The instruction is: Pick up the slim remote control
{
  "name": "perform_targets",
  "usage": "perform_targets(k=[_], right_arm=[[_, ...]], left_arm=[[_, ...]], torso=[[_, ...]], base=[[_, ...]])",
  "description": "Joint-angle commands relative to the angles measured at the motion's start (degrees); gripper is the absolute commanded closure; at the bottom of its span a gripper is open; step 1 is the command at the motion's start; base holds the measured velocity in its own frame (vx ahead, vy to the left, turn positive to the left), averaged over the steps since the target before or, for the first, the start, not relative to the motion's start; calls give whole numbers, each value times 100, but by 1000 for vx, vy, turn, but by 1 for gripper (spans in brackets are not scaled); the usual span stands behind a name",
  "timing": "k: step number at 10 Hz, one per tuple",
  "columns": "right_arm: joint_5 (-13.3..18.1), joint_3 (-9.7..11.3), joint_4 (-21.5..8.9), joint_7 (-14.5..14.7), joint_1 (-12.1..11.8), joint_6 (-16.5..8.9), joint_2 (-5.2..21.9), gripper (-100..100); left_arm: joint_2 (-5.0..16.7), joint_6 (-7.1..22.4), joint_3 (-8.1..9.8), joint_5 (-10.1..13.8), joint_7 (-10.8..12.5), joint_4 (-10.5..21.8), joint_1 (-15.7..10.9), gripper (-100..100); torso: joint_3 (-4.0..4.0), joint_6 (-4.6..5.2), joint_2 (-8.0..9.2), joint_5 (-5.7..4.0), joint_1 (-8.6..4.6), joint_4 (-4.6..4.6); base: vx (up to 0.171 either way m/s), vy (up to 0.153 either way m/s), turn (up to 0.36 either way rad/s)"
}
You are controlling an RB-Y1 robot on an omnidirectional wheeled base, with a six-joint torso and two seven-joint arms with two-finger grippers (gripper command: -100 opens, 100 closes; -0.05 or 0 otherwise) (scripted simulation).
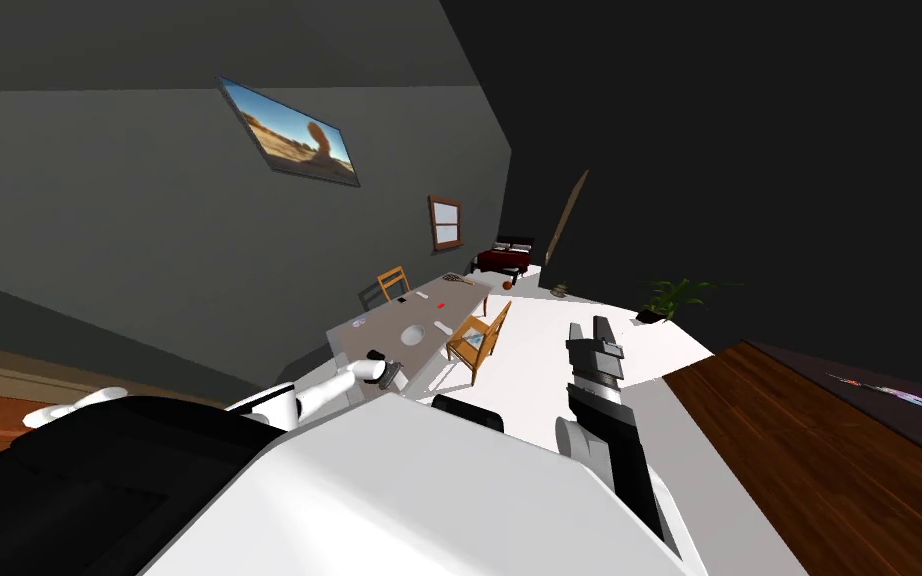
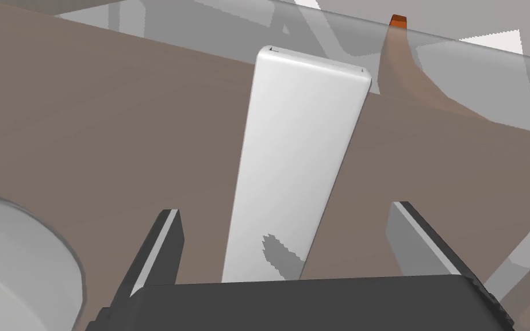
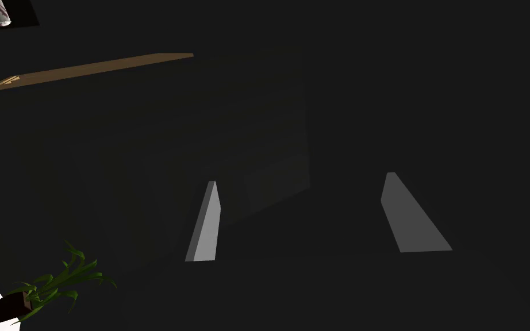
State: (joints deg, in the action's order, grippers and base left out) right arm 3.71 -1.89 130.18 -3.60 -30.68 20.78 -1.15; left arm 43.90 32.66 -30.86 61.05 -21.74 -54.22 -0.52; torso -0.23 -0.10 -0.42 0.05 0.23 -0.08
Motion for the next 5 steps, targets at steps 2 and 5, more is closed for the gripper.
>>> perform_targets(k=[2, 5], right_arm=[[0, -1, 0, 0, -1, 0, 0, 0], [0, 0, 0, 0, 0, 0, 0, 0]], left_arm=[[112, 160, -235, 167, 172, 79, 23, -100], [178, 264, -495, 448, 196, 324, -19, -100]], torso=[[2, -5, 4, -1, -3, 0], [2, -2, 5, -1, -4, 1]], base=[[54, 42, -112], [53, 45, -169]])
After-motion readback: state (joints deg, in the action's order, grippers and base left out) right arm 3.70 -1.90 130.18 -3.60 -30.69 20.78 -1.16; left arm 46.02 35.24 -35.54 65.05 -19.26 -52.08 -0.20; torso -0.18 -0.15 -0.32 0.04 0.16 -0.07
